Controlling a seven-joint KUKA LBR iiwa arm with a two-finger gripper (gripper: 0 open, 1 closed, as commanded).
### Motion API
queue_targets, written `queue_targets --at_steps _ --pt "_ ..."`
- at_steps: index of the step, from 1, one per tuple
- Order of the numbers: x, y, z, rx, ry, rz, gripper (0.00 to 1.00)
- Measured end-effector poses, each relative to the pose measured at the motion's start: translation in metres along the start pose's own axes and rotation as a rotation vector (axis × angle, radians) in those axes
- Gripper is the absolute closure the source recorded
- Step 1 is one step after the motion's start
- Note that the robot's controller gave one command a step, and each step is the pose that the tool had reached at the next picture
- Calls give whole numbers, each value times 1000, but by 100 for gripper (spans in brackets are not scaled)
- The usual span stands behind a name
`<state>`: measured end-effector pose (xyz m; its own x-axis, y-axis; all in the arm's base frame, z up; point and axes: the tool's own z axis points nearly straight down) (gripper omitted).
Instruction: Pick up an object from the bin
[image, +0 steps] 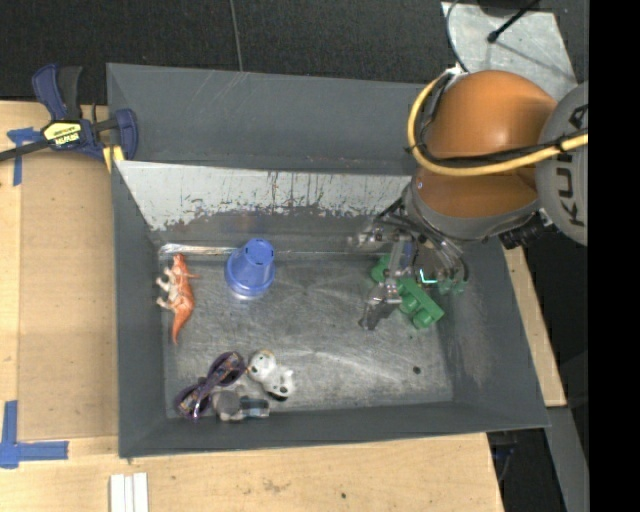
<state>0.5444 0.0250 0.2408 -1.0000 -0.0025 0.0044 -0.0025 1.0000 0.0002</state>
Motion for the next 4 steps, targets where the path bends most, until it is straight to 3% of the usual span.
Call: queue_targets --at_steps 1,2,3,4 --pt "-2 0 -4 0 -8 0 0" --pt "16 62 43 0 -9 -107 0" --pt "42 35 66 -2 -7 -125 0" --pt "46 71 91 3 -5 -343 0"
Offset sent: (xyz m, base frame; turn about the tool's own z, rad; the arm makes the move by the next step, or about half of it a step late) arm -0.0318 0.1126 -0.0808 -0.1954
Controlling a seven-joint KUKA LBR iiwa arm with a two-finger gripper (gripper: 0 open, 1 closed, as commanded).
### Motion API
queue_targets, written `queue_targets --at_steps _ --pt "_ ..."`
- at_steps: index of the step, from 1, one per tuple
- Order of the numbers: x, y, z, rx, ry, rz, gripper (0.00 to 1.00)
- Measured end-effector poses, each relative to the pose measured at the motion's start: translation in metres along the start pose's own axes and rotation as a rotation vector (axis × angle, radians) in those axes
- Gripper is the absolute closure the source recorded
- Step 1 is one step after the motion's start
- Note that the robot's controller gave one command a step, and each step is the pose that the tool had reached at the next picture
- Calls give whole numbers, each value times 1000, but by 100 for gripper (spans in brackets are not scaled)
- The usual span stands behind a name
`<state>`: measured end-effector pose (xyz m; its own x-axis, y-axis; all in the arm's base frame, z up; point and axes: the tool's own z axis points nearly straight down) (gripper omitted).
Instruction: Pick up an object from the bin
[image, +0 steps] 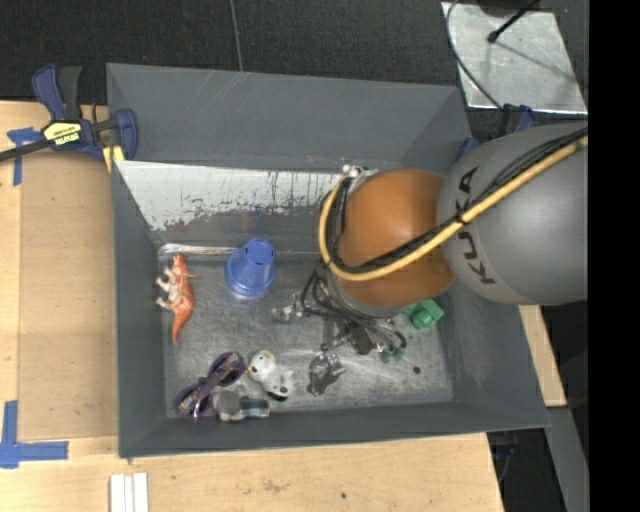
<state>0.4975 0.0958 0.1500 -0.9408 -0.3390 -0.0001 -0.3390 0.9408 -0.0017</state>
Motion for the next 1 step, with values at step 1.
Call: queue_targets --at_steps 1 --pt "-23 78 45 -2 -2 -70 0"
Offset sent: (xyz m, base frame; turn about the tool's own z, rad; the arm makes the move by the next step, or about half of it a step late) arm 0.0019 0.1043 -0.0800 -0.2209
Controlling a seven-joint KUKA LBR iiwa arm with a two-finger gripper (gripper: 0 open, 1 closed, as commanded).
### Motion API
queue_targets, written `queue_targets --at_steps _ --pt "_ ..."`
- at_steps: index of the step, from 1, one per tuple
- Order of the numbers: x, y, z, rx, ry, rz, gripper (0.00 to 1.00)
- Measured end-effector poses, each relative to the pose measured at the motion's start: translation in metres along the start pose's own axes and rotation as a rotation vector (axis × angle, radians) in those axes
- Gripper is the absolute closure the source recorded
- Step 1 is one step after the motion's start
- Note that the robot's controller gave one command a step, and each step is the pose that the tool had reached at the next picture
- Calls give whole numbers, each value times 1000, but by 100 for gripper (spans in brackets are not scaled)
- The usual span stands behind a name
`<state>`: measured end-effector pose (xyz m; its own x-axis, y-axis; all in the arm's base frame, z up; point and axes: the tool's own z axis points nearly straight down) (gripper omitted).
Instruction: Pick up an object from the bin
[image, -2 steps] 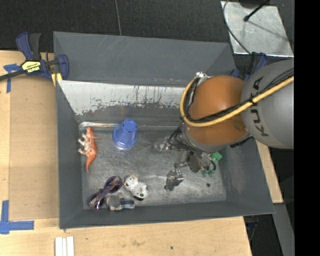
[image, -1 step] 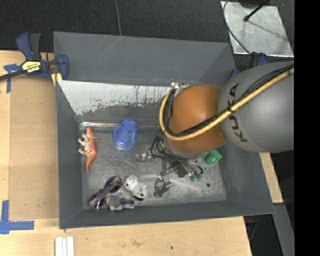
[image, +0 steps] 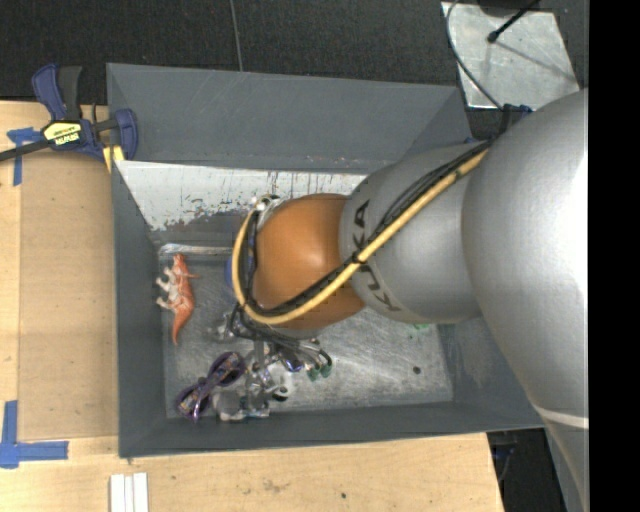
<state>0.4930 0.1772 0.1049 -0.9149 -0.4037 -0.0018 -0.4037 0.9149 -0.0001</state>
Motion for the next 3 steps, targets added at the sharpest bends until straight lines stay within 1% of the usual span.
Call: queue_targets --at_steps 1,3 --pt "-19 17 28 1 -6 -150 100" --pt "-18 17 24 1 -5 -149 100"
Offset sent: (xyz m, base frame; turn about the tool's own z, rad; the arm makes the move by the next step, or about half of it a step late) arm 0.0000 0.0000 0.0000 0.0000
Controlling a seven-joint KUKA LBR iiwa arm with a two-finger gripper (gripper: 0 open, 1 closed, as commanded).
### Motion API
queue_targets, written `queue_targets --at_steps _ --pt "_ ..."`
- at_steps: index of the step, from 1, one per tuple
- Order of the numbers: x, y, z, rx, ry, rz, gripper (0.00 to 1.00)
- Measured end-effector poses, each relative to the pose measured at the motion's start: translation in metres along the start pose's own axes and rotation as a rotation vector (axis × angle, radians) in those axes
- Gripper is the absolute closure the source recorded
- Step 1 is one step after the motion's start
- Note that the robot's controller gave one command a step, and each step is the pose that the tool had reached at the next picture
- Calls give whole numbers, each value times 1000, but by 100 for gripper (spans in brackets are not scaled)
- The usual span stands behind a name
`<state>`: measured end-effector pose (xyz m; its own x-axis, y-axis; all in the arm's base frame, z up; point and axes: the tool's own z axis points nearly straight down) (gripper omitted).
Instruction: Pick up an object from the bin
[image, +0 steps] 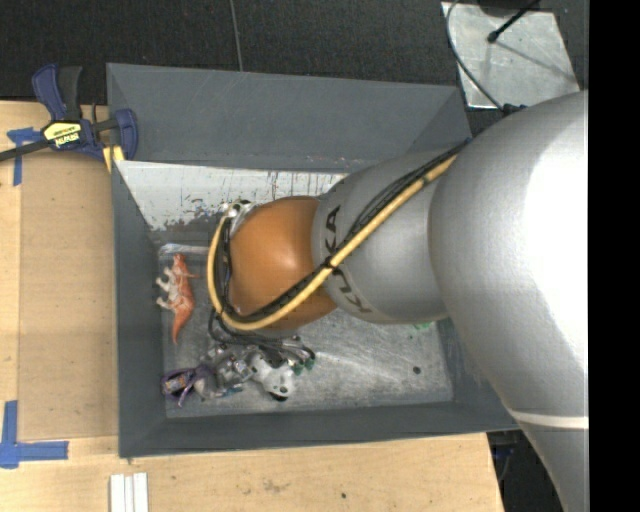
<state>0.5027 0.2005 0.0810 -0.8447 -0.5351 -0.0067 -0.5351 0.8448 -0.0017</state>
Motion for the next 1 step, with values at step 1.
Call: queue_targets --at_steps 1 --pt "1 0 -18 -1 7 0 100"
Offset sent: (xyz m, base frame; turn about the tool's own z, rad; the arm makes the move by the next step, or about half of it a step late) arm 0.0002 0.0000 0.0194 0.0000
